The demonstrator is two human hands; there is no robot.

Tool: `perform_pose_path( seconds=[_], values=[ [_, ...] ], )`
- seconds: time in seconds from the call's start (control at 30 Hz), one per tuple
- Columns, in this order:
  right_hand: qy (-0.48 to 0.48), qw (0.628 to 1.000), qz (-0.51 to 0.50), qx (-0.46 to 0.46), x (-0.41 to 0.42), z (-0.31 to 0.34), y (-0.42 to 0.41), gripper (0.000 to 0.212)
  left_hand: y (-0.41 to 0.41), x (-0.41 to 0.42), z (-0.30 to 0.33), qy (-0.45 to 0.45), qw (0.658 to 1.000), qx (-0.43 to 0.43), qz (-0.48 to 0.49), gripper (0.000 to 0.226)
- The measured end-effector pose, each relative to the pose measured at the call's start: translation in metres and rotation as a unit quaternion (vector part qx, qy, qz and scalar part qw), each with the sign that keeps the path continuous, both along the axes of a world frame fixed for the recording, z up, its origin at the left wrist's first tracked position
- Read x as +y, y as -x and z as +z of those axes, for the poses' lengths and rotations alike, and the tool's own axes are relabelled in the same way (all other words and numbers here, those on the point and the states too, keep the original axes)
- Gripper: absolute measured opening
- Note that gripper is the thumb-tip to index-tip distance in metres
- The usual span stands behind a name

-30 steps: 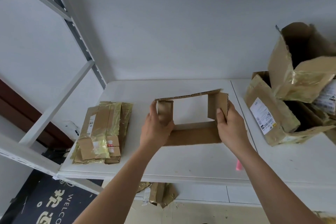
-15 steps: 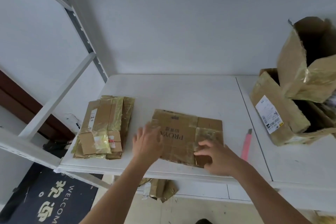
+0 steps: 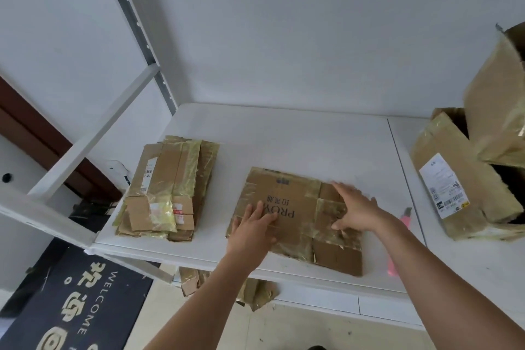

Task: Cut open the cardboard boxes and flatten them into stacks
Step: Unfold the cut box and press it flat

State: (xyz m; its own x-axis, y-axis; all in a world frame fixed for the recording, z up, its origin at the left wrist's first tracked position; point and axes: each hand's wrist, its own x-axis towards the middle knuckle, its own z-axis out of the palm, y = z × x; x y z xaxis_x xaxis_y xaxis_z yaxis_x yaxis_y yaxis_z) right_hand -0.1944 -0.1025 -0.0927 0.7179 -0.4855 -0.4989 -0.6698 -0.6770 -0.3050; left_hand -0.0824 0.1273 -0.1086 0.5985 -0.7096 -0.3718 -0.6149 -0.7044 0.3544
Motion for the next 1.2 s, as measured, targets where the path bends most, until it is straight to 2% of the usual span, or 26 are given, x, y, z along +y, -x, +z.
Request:
perform_pose_path(
  seconds=[0.07,0.13,0.23,0.57,0.63,0.7,0.77,0.83,0.9,0.97,1.07,1.2],
  values=[
    [0.043,0.998,0.003,0.043,-0.003,0.004,-0.007,0.113,0.000,0.002,-0.002,0.010,1.000,-0.012,-0.003,0.058],
    [0.087,0.995,0.004,0.056,-0.003,0.011,-0.011,0.096,-0.001,0.005,-0.001,0.014,1.000,-0.020,-0.010,0.058],
    [0.071,0.997,-0.020,0.014,-0.003,0.014,-0.008,0.070,-0.002,0.005,0.001,0.016,0.999,-0.029,-0.011,0.058],
    [0.000,0.997,-0.068,0.032,0.004,0.016,0.015,0.086,0.005,-0.003,0.018,0.016,0.995,-0.089,0.036,0.057],
    [-0.023,0.997,-0.072,0.021,0.005,0.019,0.019,0.075,0.005,-0.003,0.024,0.033,0.994,-0.088,0.050,0.054],
    [-0.062,0.993,-0.091,-0.044,0.008,0.022,0.021,0.056,0.004,-0.001,0.025,0.062,0.993,-0.080,0.063,0.050],
    [-0.121,0.973,-0.141,-0.138,0.014,0.021,0.020,0.036,-0.002,0.001,0.025,0.112,0.988,-0.079,0.065,0.044],
    [-0.179,0.929,-0.231,-0.227,0.025,0.019,0.013,0.017,-0.006,0.003,0.031,0.158,0.982,-0.083,0.065,0.042],
    [-0.203,0.888,-0.311,-0.273,0.040,0.013,0.001,0.011,-0.008,0.006,0.041,0.173,0.979,-0.082,0.068,0.041],
    [-0.224,0.860,-0.356,-0.287,0.061,0.007,-0.011,0.014,-0.012,0.010,0.044,0.177,0.979,-0.084,0.065,0.037],
    [-0.245,0.846,-0.378,-0.285,0.094,-0.006,-0.023,0.018,-0.019,0.017,0.034,0.134,0.987,-0.078,0.053,0.043],
    [-0.233,0.859,-0.356,-0.285,0.123,-0.013,-0.033,0.026,-0.022,0.033,0.021,0.029,0.997,-0.066,0.036,0.054]
  ],
)
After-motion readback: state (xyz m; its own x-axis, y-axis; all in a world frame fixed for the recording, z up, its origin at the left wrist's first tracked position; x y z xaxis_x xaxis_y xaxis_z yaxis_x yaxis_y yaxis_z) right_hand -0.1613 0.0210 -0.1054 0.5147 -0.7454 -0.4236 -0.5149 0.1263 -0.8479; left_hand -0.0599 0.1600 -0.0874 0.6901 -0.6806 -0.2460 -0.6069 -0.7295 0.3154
